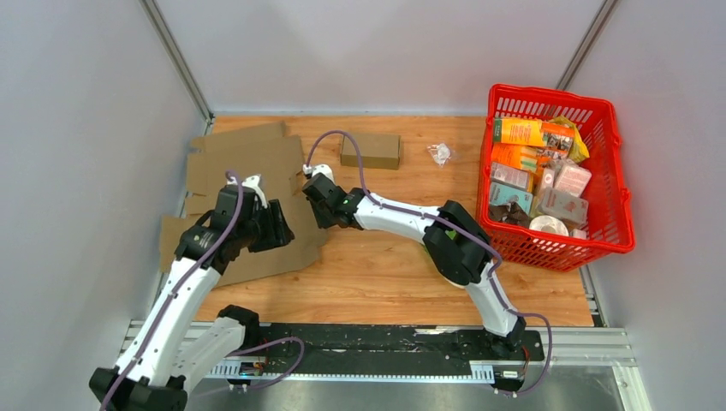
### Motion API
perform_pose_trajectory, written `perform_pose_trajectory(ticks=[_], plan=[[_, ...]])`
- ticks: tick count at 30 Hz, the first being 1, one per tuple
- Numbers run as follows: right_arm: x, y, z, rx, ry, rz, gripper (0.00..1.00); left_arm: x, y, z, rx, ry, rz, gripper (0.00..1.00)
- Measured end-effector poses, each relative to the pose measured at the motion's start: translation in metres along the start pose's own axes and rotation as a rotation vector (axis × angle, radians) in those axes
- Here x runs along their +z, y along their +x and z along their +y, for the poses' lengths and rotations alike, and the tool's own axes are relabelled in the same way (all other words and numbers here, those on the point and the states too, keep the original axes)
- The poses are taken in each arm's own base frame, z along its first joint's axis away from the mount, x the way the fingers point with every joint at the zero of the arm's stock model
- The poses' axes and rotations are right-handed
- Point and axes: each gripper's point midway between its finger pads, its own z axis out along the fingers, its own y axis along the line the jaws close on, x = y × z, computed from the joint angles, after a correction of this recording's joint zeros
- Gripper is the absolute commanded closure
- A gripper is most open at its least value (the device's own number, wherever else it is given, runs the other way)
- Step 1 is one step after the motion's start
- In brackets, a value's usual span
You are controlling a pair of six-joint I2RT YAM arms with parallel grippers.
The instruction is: Fold the paper box
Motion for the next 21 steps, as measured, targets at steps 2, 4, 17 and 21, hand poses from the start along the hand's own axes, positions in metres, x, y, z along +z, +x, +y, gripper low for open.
perform_pose_trajectory(ticks=[2, 4, 17, 21], plan=[[0.001, -0.002, -0.005, -0.02, 0.001, 0.001, 0.99, 0.012, 0.001, -0.005, -0.001, 0.014, 0.035, 0.39], [0.002, -0.004, -0.01, -0.03, -0.006, 0.008, 1.0, 0.027, 0.002, -0.01, 0.001, 0.032, 0.072, 0.39], [-0.01, -0.095, -0.174, -0.038, 0.041, -0.001, 0.12, 0.081, 0.003, -0.029, 0.051, 0.033, 0.178, 0.42], [-0.043, -0.107, -0.197, 0.077, 0.132, -0.057, 0.04, 0.084, -0.027, -0.031, 0.008, 0.06, 0.108, 0.41]])
